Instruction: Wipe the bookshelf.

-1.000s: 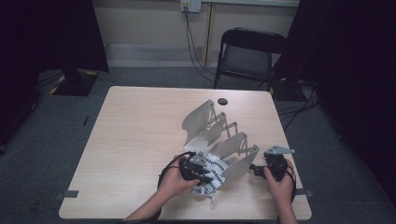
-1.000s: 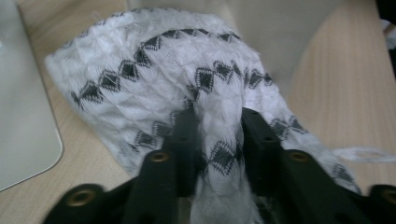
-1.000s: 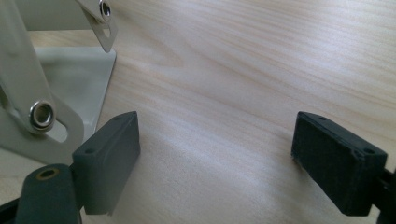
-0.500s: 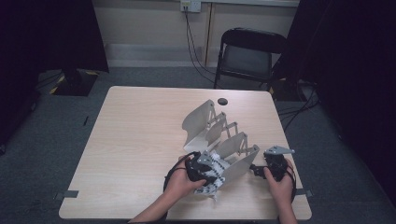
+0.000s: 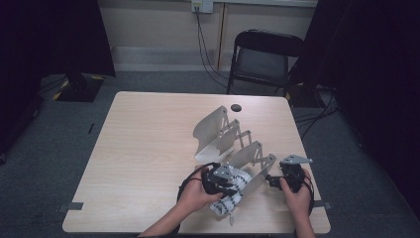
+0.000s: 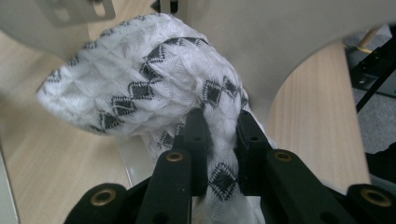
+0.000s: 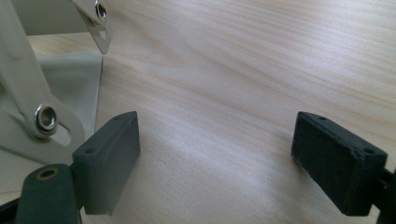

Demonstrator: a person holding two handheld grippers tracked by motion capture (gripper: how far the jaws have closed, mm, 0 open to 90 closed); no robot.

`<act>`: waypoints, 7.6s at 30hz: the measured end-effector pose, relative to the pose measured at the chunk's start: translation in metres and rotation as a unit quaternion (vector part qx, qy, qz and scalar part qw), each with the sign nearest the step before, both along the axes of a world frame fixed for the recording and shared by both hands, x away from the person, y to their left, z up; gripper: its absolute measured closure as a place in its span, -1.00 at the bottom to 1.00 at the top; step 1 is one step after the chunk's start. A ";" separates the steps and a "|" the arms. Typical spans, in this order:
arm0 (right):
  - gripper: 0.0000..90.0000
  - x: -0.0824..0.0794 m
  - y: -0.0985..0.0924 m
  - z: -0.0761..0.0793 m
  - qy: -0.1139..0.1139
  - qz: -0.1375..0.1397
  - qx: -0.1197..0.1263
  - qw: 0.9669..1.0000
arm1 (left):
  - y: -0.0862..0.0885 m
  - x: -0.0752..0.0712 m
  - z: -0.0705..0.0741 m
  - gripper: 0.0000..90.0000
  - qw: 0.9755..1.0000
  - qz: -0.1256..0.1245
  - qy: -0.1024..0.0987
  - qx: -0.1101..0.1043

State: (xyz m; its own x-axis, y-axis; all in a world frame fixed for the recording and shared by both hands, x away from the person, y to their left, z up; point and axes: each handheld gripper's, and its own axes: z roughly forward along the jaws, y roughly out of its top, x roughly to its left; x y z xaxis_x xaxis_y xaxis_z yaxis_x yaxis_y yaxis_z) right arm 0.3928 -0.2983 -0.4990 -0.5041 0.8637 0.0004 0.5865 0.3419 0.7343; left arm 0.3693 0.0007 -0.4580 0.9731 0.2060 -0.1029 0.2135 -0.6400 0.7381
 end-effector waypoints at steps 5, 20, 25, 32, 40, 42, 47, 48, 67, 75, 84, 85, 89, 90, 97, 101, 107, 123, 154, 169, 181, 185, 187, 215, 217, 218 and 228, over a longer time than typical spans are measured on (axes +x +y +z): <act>-0.67 0.000 0.000 0.000 0.000 0.000 0.000 1.000 | -0.002 0.001 0.017 0.73 1.000 0.007 -0.004 -0.024; -0.67 0.000 0.000 0.000 0.000 -0.001 0.000 1.000 | -0.002 -0.004 -0.007 0.72 1.000 -0.019 0.005 0.018; -0.67 0.000 0.001 0.000 0.001 0.000 0.000 1.000 | 0.002 -0.004 -0.012 0.72 1.000 -0.016 0.009 0.020; -0.67 0.000 0.001 0.000 0.000 0.000 0.000 1.000 | 0.011 -0.004 -0.016 0.64 0.999 0.000 0.019 0.036; -0.67 0.001 0.001 0.000 0.000 0.000 0.000 1.000 | 0.023 0.000 -0.011 -0.06 0.996 0.066 0.033 0.042; -0.67 0.000 0.001 0.000 0.001 -0.001 0.000 1.000 | 0.023 0.002 -0.009 -0.26 0.995 0.086 0.029 0.041; -0.67 0.000 0.001 0.000 0.001 -0.001 0.000 1.000 | 0.018 0.009 -0.005 -0.50 0.993 0.114 0.012 0.023; -0.67 0.000 0.001 0.000 0.001 -0.001 0.000 1.000 | 0.015 0.010 -0.006 -0.52 0.993 0.116 0.010 0.018; -0.67 0.001 0.002 0.000 0.000 0.001 0.000 1.000 | -0.016 0.000 -0.020 0.44 0.998 0.021 0.002 0.059; -0.67 0.001 0.002 0.000 0.001 0.000 0.000 1.000 | -0.023 0.001 -0.007 0.67 0.999 0.007 0.009 0.030; -0.67 0.002 0.002 0.000 0.000 0.001 0.000 1.000 | -0.021 0.013 -0.014 0.54 0.997 0.065 0.016 0.029; -0.67 0.002 0.002 0.000 0.000 0.001 0.000 1.000 | -0.020 0.013 -0.014 0.45 0.997 0.069 0.016 0.026; -0.67 0.002 0.002 0.000 0.000 0.001 0.000 1.000 | -0.015 0.012 -0.009 0.02 0.996 0.083 0.002 0.027; -0.67 0.002 0.002 0.000 0.000 0.001 0.000 1.000 | -0.013 0.011 -0.007 -0.03 0.996 0.080 0.003 0.027; -0.67 0.002 0.002 0.000 0.000 0.002 0.000 1.000 | 0.007 -0.004 -0.001 -0.38 0.995 0.090 0.006 0.035; -0.67 0.002 0.002 0.000 0.000 0.002 0.000 1.000 | 0.007 -0.008 -0.009 -0.51 0.994 0.090 0.006 0.063; -0.67 0.002 0.003 0.000 0.000 0.001 0.000 1.000 | 0.002 -0.010 -0.021 -0.02 0.996 0.052 -0.006 0.075; -0.67 0.002 0.003 0.000 0.000 0.002 0.000 1.000 | -0.013 -0.006 0.003 0.73 0.999 0.009 0.020 0.041; -0.67 0.002 0.004 0.000 0.000 0.003 0.000 1.000 | -0.032 0.002 0.067 0.72 1.000 0.016 0.021 -0.009; -0.67 0.003 0.005 0.000 0.000 0.005 0.000 1.000 | -0.031 -0.001 0.008 0.72 0.998 0.019 0.051 0.032; -0.67 0.003 0.006 0.000 0.001 0.005 0.000 1.000 | -0.030 0.000 -0.006 0.71 0.997 0.022 0.048 0.052; -0.67 0.003 0.006 0.000 0.000 0.006 0.000 1.000 | -0.028 0.000 0.003 0.71 0.996 0.025 0.063 0.050; -0.67 0.003 0.006 0.000 0.001 0.005 0.000 1.000 | -0.026 0.000 0.011 0.71 0.997 0.027 0.066 0.041; -0.67 0.003 0.007 0.000 0.000 0.006 0.000 1.000 | -0.034 0.003 0.129 0.71 0.999 0.029 0.035 0.000; -0.67 0.003 0.007 0.000 0.000 0.007 0.000 1.000 | -0.035 0.002 0.129 0.71 0.999 0.029 0.036 0.001; -0.67 0.003 0.007 0.000 0.001 0.006 0.000 1.000 | -0.036 0.002 0.128 0.71 0.999 0.030 0.037 -0.001; -0.67 0.003 0.007 0.000 0.001 0.006 0.000 1.000 | -0.034 -0.001 0.104 0.71 0.998 0.032 0.051 0.016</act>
